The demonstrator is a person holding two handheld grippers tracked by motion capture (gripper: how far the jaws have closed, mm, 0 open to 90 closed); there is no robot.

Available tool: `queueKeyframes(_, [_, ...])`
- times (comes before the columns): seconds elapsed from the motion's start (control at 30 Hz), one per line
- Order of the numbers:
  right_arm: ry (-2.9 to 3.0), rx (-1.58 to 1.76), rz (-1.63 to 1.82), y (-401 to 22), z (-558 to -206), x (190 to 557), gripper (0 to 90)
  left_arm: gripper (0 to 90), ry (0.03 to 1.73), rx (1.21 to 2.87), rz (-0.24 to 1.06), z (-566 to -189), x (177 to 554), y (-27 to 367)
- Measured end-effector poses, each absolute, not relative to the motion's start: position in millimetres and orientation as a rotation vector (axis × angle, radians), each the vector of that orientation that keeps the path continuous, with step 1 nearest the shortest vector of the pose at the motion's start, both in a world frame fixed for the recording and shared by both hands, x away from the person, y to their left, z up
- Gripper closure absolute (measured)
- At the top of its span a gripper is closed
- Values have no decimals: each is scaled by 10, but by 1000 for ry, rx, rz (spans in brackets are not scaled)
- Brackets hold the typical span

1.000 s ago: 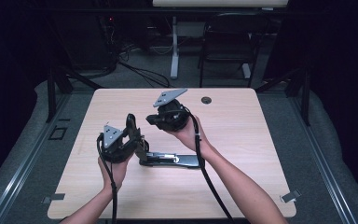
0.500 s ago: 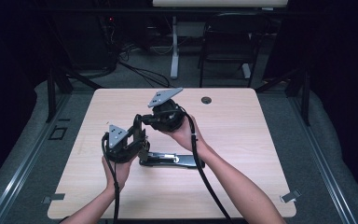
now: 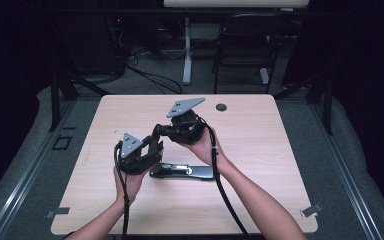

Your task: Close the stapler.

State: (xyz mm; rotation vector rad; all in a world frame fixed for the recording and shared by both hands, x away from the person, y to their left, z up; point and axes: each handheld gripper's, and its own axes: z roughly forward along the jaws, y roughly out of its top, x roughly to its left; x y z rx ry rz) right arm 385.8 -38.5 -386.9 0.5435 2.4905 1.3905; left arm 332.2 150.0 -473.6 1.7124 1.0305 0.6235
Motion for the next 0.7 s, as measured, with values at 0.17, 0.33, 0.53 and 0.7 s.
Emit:
queueKeyframes(0.17, [2491, 566, 1408, -495, -3902, 3858, 894, 494, 1002, 1733, 581, -4754, 3345, 1487])
queueKeyframes(0.33, [2489, 580, 1419, -559, -3926, 3847, 894, 469, 994, 1758, 546, -4756, 3366, 1498])
queueKeyframes(0.53, [2485, 603, 1419, -631, -3952, 3853, 893, 415, 991, 1774, 491, -4762, 3392, 1529])
queueKeyframes(0.7, [2478, 618, 1420, -684, -3976, 3841, 894, 368, 983, 1794, 472, -4772, 3400, 1557])
